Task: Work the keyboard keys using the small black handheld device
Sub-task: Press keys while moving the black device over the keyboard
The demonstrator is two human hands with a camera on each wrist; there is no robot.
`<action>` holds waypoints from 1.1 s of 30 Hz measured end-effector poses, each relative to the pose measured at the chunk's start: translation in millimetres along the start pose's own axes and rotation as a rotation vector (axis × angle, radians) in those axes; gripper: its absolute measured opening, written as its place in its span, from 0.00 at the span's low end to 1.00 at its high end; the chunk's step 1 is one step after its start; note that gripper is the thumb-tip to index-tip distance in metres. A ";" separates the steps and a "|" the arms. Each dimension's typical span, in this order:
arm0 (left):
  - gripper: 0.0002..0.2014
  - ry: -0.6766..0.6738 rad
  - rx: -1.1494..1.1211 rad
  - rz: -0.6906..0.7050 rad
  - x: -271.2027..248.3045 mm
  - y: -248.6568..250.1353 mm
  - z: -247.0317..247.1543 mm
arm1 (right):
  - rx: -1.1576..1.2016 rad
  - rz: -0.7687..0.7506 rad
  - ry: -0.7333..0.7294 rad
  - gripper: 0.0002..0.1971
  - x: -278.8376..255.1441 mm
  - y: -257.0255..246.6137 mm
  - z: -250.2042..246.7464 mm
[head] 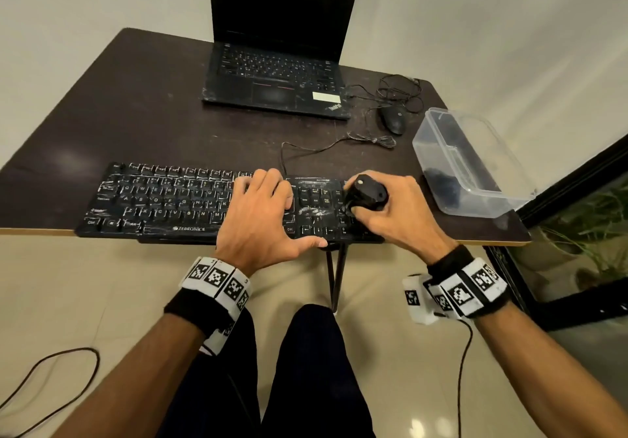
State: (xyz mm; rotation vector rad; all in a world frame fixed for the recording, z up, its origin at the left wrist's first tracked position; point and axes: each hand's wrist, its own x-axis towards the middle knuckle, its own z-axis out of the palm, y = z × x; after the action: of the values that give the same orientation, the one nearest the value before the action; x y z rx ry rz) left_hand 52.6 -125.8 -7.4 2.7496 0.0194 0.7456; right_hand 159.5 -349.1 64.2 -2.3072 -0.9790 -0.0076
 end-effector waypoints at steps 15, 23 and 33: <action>0.48 -0.052 0.015 0.003 -0.5 -1.0 1.8 | -0.018 0.047 -0.026 0.17 -21.5 1.5 -10.1; 0.50 -0.098 -0.012 0.000 0.5 1.9 5.0 | 0.060 0.065 0.035 0.20 -51.9 -0.7 -4.5; 0.54 -0.178 -0.039 0.066 4.9 -12.8 0.3 | 0.020 0.105 0.181 0.22 -66.5 10.0 -4.2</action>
State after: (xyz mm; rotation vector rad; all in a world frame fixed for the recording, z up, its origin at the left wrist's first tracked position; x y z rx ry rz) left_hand 57.8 -113.3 -8.9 2.7801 -0.1228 0.5095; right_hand 118.8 -399.8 46.4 -2.2906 -0.7630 -0.1596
